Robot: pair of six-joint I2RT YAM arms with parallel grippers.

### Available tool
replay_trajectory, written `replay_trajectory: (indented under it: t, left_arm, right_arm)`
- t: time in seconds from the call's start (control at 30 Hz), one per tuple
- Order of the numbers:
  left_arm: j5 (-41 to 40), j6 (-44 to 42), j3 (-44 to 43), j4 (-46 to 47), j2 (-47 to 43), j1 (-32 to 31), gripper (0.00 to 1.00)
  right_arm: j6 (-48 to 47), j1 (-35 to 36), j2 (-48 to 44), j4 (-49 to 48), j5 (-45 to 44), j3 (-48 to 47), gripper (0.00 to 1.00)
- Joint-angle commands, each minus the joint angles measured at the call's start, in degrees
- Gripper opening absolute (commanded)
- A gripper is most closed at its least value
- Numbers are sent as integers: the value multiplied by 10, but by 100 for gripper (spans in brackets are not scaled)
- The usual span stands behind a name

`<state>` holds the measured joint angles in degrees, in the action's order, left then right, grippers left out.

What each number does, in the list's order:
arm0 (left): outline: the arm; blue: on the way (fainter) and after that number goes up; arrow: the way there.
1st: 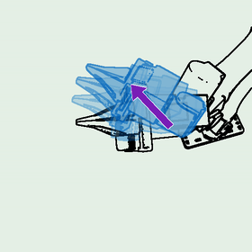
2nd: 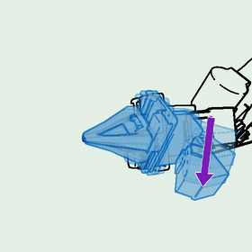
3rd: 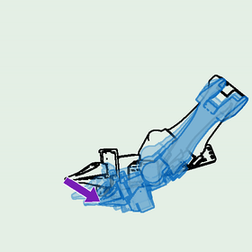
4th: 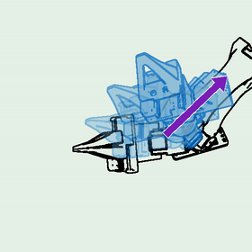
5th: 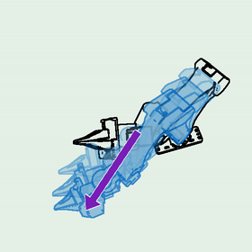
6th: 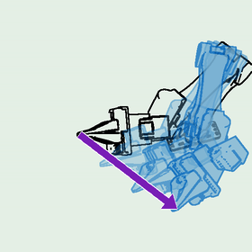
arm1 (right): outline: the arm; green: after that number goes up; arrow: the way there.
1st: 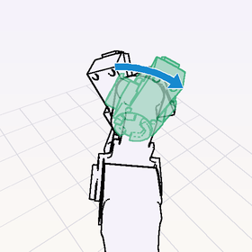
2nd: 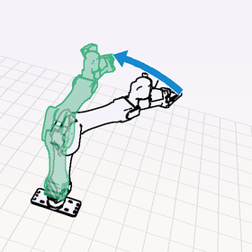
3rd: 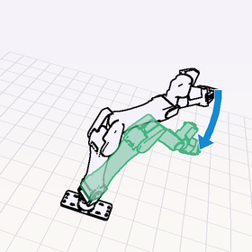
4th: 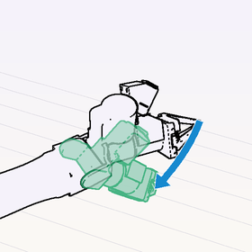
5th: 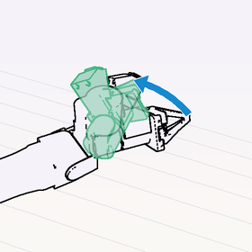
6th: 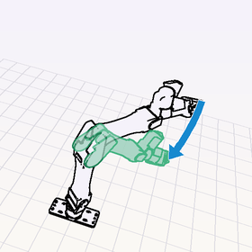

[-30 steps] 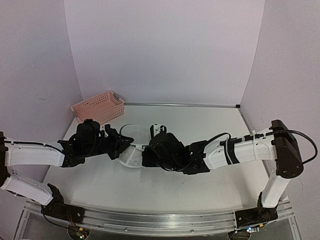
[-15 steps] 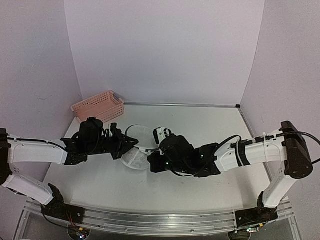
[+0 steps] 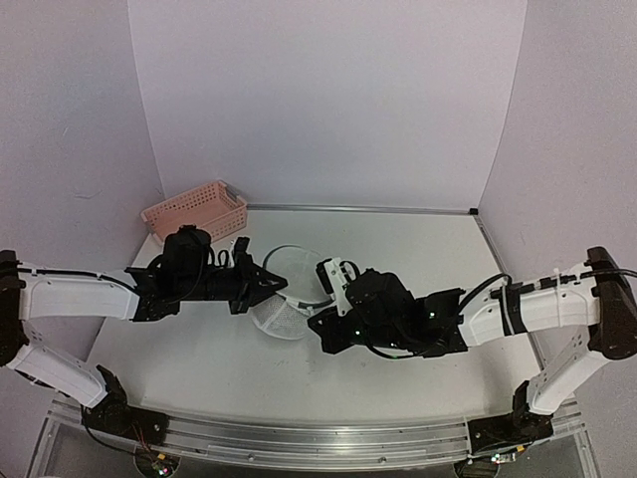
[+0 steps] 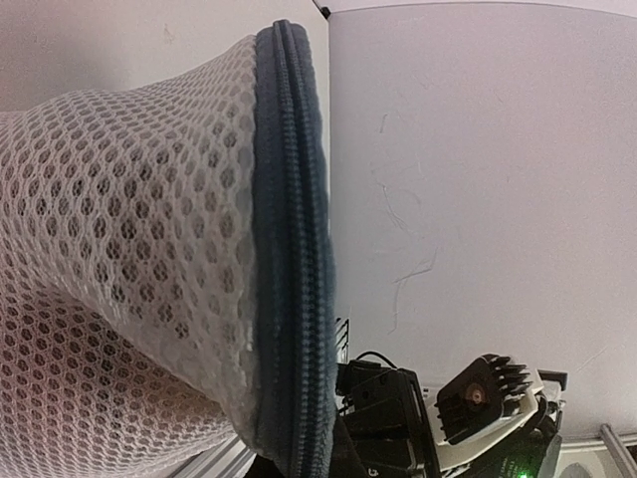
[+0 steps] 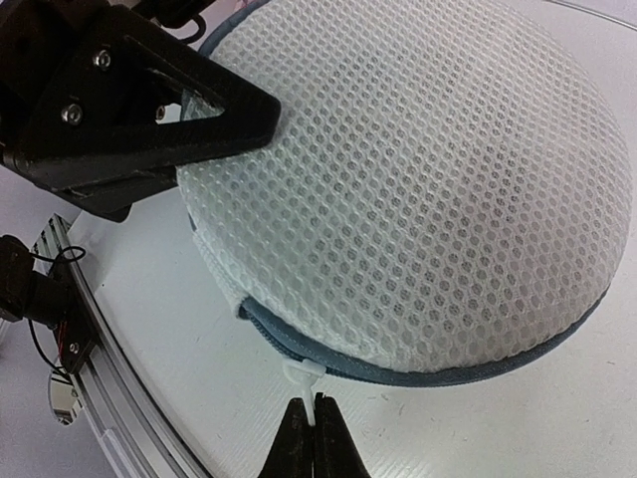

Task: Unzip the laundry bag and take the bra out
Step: Unzip the zipper of the laundry bag.

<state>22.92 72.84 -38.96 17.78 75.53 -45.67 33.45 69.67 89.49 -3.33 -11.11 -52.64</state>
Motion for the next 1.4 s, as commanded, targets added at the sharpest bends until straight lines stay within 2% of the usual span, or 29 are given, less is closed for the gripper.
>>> replay_trajectory:
  t: [0.0, 0.47, 0.9, 1.03, 1.37]
  left_arm:
    - [34, -45, -39, 31, 0, 1, 0]
    - [142, -130, -68, 10, 4, 1, 0]
    - [183, -253, -133, -130, -24, 2, 0]
    - [183, -297, -157, -205, -39, 2, 0]
    - [205, -325, -162, -234, -32, 2, 0]
  right_arm:
    - [-18, -6, -47, -5, 2, 23, 0]
    - [-107, -21, -125, 88, 33, 50, 0]
    - [-164, -59, -173, 142, 33, 68, 0]
    - [-174, -77, -178, 148, 34, 66, 0]
    - [-192, -98, -148, 148, 75, 43, 0]
